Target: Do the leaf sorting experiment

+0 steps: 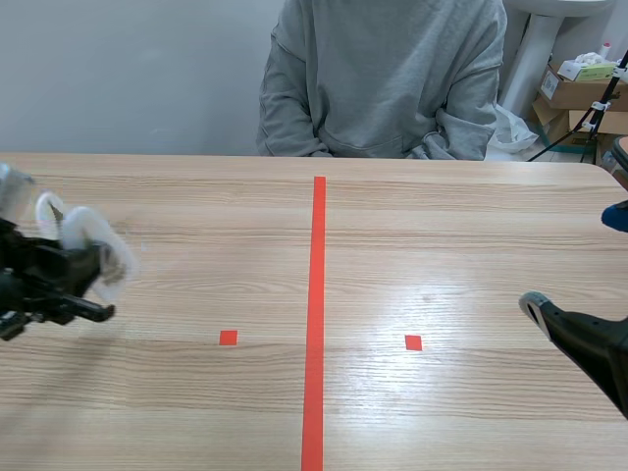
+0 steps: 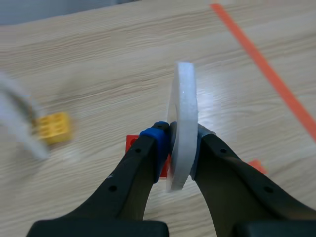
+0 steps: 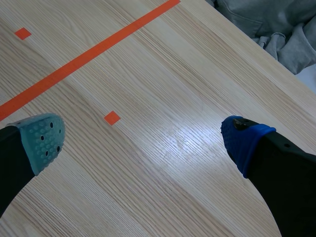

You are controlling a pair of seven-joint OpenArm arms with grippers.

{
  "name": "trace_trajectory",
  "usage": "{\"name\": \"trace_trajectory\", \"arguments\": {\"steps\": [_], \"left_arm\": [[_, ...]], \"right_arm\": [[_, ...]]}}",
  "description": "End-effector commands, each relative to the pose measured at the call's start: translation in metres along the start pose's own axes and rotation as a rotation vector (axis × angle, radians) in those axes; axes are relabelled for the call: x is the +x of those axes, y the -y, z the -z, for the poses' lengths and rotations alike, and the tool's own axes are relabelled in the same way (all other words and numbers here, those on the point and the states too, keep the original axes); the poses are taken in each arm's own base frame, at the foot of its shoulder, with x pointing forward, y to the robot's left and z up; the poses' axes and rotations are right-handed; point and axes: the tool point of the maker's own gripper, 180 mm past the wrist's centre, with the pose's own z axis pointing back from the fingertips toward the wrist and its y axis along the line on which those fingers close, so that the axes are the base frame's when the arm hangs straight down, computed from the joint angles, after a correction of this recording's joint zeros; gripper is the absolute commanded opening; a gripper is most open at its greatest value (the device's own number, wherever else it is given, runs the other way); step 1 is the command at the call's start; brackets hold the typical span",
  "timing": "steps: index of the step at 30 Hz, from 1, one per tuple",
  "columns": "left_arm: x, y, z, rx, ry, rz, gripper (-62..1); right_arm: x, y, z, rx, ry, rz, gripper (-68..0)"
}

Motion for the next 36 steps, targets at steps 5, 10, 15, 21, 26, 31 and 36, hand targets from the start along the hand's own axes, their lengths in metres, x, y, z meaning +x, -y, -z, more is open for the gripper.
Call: {"name": "trace_trajectory", "arguments": {"steps": [5, 10, 15, 21, 26, 31, 36], "left_arm": [[-0.014, -0.064, 0.004, 0.113, -0.03, -0.018, -56.9], [-0.026, -0.094, 0.014, 0.156, -0.065, -0.043, -56.9], [-0.034, -0.107, 0.025, 0.194, -0.078, -0.096, -56.9], [-0.044, -0.115, 0.028, 0.239, -0.103, -0.111, -56.7], [-0.05, -0.115, 0.027, 0.243, -0.132, -0.092, -53.1], [-0.052, -0.116, 0.027, 0.248, -0.139, -0.088, -38.4], [-0.052, -0.116, 0.027, 0.248, -0.138, -0.088, -21.6]], "right_arm": [[0.007, 0.004, 0.0, -0.013, 0.026, -0.008, 0.4], [0.008, 0.004, 0.0, -0.013, 0.026, -0.008, 0.4], [0.008, 0.004, 0.0, -0.013, 0.026, -0.008, 0.4], [0.008, 0.004, 0.0, -0.013, 0.026, -0.008, 0.4], [0.007, 0.004, 0.0, -0.013, 0.026, -0.008, 0.4], [0.007, 0.004, 0.0, -0.013, 0.026, -0.008, 0.4], [0.007, 0.004, 0.0, -0.013, 0.026, -0.008, 0.4]]}}
